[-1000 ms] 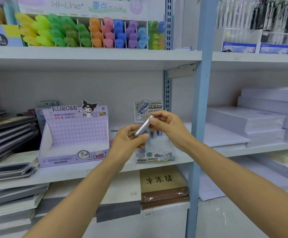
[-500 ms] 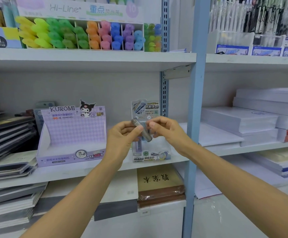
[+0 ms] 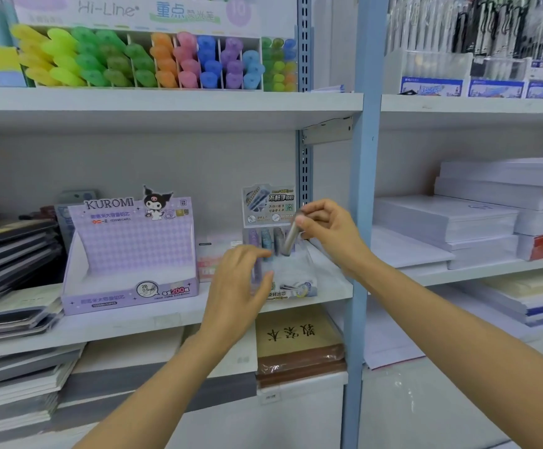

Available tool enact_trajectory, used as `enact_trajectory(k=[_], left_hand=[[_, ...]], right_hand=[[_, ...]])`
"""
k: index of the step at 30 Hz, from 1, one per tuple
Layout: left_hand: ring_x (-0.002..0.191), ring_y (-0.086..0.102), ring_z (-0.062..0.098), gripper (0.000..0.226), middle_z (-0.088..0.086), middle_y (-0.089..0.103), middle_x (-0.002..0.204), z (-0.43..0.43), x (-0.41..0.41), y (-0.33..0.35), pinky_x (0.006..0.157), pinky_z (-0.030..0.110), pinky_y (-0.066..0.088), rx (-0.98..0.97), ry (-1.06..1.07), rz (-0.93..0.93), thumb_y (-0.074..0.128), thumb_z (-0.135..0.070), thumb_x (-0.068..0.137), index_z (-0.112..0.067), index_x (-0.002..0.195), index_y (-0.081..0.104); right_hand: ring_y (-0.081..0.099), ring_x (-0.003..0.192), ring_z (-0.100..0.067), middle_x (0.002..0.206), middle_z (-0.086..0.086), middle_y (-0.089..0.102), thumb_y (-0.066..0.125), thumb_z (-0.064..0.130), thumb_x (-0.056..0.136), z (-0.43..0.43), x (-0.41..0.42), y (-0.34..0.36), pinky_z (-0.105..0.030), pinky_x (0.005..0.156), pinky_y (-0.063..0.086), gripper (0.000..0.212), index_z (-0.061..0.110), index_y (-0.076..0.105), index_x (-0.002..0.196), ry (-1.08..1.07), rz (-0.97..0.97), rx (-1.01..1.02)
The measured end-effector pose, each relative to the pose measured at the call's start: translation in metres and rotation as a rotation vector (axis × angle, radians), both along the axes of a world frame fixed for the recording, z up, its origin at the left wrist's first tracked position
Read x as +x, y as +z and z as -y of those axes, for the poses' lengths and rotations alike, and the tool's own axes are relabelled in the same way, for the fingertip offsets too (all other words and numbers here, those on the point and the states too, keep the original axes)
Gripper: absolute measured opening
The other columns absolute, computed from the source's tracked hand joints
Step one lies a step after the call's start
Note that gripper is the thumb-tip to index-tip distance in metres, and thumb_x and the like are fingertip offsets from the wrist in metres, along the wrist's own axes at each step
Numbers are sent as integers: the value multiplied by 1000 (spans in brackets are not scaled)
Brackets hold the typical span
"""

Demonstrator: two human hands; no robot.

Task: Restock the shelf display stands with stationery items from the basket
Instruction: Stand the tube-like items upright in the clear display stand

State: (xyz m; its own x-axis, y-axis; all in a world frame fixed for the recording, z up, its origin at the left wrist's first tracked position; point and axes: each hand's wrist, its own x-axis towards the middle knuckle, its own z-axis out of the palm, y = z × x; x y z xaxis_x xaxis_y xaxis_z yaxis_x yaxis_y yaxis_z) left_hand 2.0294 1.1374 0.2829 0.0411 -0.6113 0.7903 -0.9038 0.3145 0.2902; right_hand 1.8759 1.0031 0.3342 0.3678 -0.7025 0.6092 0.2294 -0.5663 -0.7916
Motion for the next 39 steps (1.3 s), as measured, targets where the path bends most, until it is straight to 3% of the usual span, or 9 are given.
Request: enact_trajectory(k=[5,9,12,20,22,27,31,35,39], left_hand=[[137,41,28,52,5,48,145,-8,11,-40,112,49,31,113,135,364,69,-22,87,-12,136,54],[149,13,18,67,-6,18,160,-6,17,-54,121,40,7,223,136,397,51,-33,97,-22,154,16],[149,10,16,69,-8,15,161,-4,18,-56,121,38,6,242,145,410,49,-34,98,-24,154,11],[141,35,24,68,-1,35,155,-5,19,-52,113,45,32,203,119,398,61,-25,91,-15,151,30],[139,37,24,67,0,38,153,-4,18,-52,112,44,34,200,119,392,62,-24,90,-15,150,33],[135,42,24,63,0,44,149,-3,18,-51,109,42,38,159,119,393,63,-24,90,-14,147,39],[139,35,22,62,-2,37,153,-4,20,-50,113,39,31,176,98,387,57,-27,94,-17,150,32],[145,25,22,61,0,29,157,-12,19,-50,117,40,24,178,47,348,56,-21,95,-15,150,31],[123,48,28,43,13,55,132,-31,21,-78,101,39,40,-18,80,289,63,-5,83,-6,126,59]], right_hand=[[64,87,-18,90,-4,67,66,5,88,21,7,-7,-21,77,55,20,5,67,108,-293,-53,-112],[62,84,-16,94,-7,68,70,9,86,30,21,-11,-18,75,53,18,4,66,103,-351,-154,-160],[60,80,-13,90,-4,66,72,10,85,34,35,-14,-13,73,49,16,8,65,99,-373,-261,-186],[56,68,-7,78,0,64,75,11,82,45,40,-10,-21,70,49,15,10,68,95,-361,-515,-273],[57,68,-8,77,-1,63,75,10,82,45,44,-11,-21,69,51,22,15,63,100,-383,-508,-298],[58,68,-11,76,3,62,74,11,83,47,55,-24,-25,69,51,16,18,61,79,-457,-548,-394],[54,73,-9,79,7,55,68,13,88,46,51,-26,-27,74,49,6,18,67,85,-482,-580,-414],[56,83,-13,97,-3,60,62,15,92,19,37,-31,-16,76,41,13,12,67,104,-479,-468,-483],[55,71,-13,87,-1,64,58,12,93,-43,24,-55,-19,65,43,9,9,67,95,-297,-251,-529]])
